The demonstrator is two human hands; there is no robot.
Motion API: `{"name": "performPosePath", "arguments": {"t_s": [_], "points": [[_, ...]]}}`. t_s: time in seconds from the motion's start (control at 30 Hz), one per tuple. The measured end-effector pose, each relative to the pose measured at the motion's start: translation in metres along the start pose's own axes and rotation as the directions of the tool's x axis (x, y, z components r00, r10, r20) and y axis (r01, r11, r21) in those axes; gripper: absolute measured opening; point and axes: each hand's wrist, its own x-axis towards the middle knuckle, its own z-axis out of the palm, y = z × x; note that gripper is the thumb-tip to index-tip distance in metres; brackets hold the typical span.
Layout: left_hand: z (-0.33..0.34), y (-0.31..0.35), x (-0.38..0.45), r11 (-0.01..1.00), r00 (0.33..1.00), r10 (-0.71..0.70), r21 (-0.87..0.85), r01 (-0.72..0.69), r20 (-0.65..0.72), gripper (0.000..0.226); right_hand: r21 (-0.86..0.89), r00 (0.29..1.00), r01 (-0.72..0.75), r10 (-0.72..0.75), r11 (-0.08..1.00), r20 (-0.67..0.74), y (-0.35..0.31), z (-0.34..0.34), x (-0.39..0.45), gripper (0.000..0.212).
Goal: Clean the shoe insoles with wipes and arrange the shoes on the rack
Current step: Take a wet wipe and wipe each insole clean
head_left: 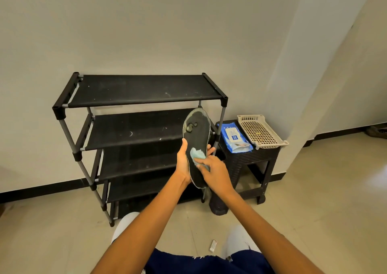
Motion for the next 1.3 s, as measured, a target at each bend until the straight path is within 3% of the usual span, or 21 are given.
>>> {"name": "performPosePath", "arguments": {"t_s": [0.13, 0.23, 0.4, 0.6, 0.67, 0.73, 0.8, 0.87, 1.07, 1.13, 1.2, 1.3], "points": [[-0.01, 0.003, 0.0, 0.999, 1.0, -0.015, -0.035, 0.015, -0.006, 0.081, 0.143, 0.992, 0.058, -0.073, 0.988, 0.105, -0.004, -0.006, -0.014, 0.02], [-0.001, 0.005, -0.007, 1.0, 1.0, 0.0, -0.022, 0.001, 0.025, 0.076, 0.197, 0.998, 0.024, -0.013, 0.98, -0.055, -0.003, -0.014, 0.003, 0.018], [0.015, 0.011, -0.012, 1.0, 1.0, 0.014, 0.004, -0.014, 0.025, 0.086, 0.016, 0.999, 0.049, -0.049, 0.999, 0.001, -0.007, -0.006, 0.011, 0.031], [0.004, 0.012, -0.012, 0.999, 0.999, -0.004, -0.051, 0.001, -0.042, 0.084, -0.169, 0.918, 0.396, -0.384, 0.902, 0.101, -0.003, -0.012, -0.02, 0.021], [0.008, 0.012, -0.017, 1.0, 1.0, -0.027, -0.004, 0.027, 0.008, 0.082, -0.179, 0.946, 0.31, -0.321, 0.934, -0.036, -0.003, -0.017, -0.012, 0.02], [0.015, 0.011, -0.02, 0.997, 1.0, 0.014, 0.069, -0.015, 0.014, 0.078, -0.13, 0.969, 0.137, -0.16, 0.982, -0.19, -0.005, -0.02, 0.002, 0.02], [0.024, 0.01, -0.023, 0.998, 0.999, 0.027, 0.059, -0.029, 0.039, 0.078, -0.154, 0.981, 0.056, -0.083, 0.986, -0.174, -0.007, -0.016, 0.009, 0.021], [0.03, 0.01, -0.021, 1.0, 0.997, 0.004, 0.011, -0.005, 0.077, 0.085, -0.167, 0.985, 0.07, -0.095, 0.983, -0.146, -0.012, -0.009, 0.002, 0.021], [0.026, 0.011, -0.019, 0.998, 0.995, 0.028, -0.053, -0.023, 0.098, 0.085, -0.148, 0.941, 0.307, -0.323, 0.94, -0.1, -0.011, -0.011, -0.037, 0.018], [0.028, 0.013, -0.021, 0.999, 0.991, -0.019, -0.048, 0.026, 0.134, 0.085, -0.061, 0.945, 0.228, -0.236, 0.972, -0.225, -0.009, -0.015, -0.034, 0.015], [0.034, 0.014, -0.025, 0.999, 0.987, -0.036, -0.022, 0.04, 0.157, 0.081, 0.029, 0.941, 0.073, -0.059, 0.997, -0.334, -0.009, -0.021, -0.023, 0.013], [0.039, 0.009, -0.025, 0.999, 0.988, -0.038, 0.0, 0.039, 0.146, 0.08, -0.044, 0.978, -0.019, 0.009, 0.999, -0.208, -0.007, -0.025, -0.012, 0.024]]}}
